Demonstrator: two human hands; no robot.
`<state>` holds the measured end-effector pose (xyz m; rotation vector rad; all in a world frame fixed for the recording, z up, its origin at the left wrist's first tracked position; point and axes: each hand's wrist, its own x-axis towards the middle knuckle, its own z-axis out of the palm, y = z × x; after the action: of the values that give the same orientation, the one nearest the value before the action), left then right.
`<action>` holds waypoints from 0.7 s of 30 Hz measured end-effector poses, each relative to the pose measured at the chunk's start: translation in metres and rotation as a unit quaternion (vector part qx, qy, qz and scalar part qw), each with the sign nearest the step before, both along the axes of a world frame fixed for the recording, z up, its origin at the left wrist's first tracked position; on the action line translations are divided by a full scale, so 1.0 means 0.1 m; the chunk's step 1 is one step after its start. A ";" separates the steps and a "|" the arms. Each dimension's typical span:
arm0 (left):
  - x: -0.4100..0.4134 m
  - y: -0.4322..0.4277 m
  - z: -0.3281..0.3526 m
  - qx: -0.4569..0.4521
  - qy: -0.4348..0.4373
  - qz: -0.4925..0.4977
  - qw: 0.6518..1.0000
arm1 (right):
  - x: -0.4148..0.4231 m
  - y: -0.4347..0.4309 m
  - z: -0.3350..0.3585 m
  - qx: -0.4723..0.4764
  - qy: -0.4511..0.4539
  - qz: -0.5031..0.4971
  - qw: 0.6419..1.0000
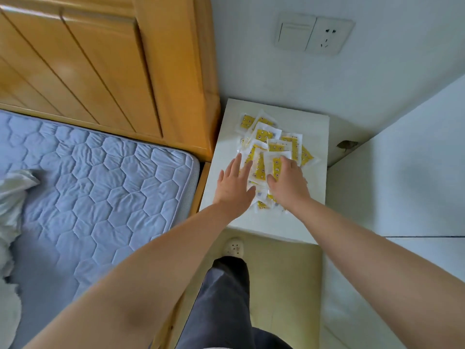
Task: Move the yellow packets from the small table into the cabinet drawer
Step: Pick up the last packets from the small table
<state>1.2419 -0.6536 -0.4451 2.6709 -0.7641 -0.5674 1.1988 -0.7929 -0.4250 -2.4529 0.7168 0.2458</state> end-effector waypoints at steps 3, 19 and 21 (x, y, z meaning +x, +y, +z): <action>-0.44 0.37 0.25 0.007 -0.048 0.050 0.998 | -0.28 0.34 0.24 -0.010 -0.062 0.060 0.996; -2.42 3.54 1.67 0.088 -0.191 0.331 0.920 | -1.38 3.54 1.49 -0.050 -0.243 0.431 0.868; -2.71 4.07 1.84 0.090 -0.207 0.379 0.897 | -1.59 4.12 1.66 -0.070 -0.270 0.479 0.832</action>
<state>0.9706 -0.2463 -0.2611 2.9770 0.2994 0.1484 1.0396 -0.3809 -0.2590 -2.6157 -0.8003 -0.1507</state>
